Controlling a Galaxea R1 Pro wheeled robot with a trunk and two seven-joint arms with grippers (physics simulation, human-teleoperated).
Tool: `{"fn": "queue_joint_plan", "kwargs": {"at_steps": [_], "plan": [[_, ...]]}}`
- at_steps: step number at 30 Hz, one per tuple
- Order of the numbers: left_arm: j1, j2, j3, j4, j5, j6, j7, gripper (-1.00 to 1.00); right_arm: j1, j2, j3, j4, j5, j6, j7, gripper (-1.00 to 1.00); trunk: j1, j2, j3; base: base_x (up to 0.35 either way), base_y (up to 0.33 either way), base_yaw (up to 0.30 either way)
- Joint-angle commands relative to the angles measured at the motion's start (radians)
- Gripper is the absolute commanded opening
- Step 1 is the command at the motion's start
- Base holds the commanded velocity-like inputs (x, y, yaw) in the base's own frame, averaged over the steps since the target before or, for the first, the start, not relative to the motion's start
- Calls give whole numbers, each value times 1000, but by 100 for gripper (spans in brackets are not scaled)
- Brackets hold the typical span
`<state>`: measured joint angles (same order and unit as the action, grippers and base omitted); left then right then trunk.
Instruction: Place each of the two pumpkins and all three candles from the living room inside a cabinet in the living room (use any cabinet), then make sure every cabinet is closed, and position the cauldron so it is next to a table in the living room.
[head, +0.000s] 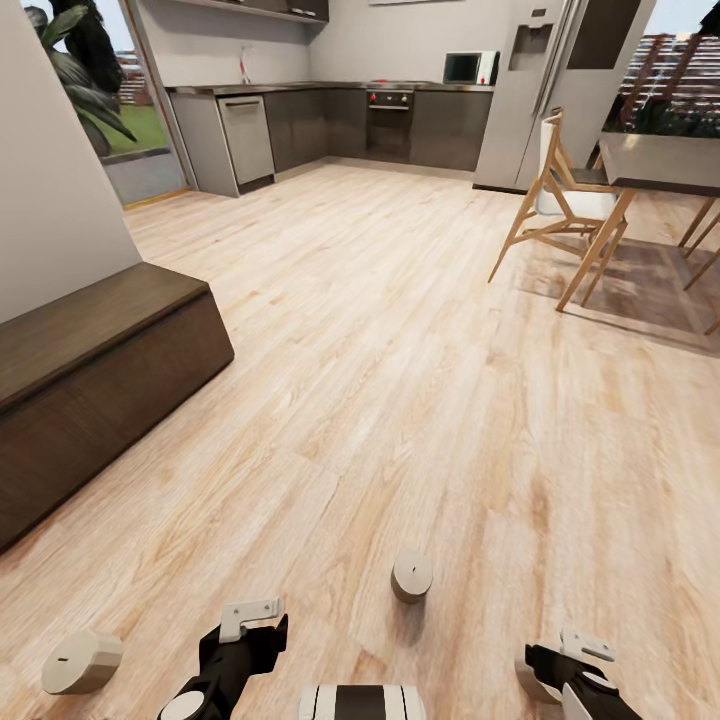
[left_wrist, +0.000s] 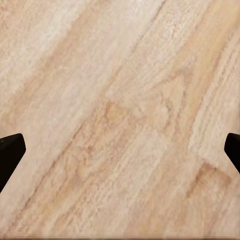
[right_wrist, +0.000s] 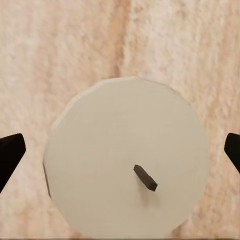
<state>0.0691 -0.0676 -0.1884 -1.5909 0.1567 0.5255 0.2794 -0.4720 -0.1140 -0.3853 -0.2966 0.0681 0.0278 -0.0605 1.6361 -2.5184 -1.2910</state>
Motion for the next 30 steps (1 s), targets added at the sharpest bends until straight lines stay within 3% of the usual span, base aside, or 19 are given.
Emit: {"fn": "queue_joint_plan", "kwargs": {"at_steps": [1,14,18,21,23,25,30], "plan": [[0,0,-1,-1,11,3,9,100,0,0,-4,-1,7,3,-1,100,0,0,-1,0,0,0],[0,0,2,-1,11,5,4,100,0,-1,-4,-1,7,3,-1,100,0,0,-1,0,0,0],[0,0,21,-1,11,13,-67,100,0,-1,-4,-1,7,3,-1,100,0,0,-1,0,0,0],[0,0,122,-1,12,38,-198,100,0,-1,-4,-1,7,3,-1,100,0,0,-1,0,0,0],[0,0,213,-1,12,72,-331,100,0,-1,-4,-1,7,3,-1,100,0,0,-1,0,0,0],[0,0,258,-1,12,85,-408,100,0,-1,-4,-1,7,3,-1,100,0,0,-1,0,0,0],[0,0,295,-1,12,97,-480,100,0,-1,-4,-1,7,2,-1,100,0,0,-1,0,0,0]]}}
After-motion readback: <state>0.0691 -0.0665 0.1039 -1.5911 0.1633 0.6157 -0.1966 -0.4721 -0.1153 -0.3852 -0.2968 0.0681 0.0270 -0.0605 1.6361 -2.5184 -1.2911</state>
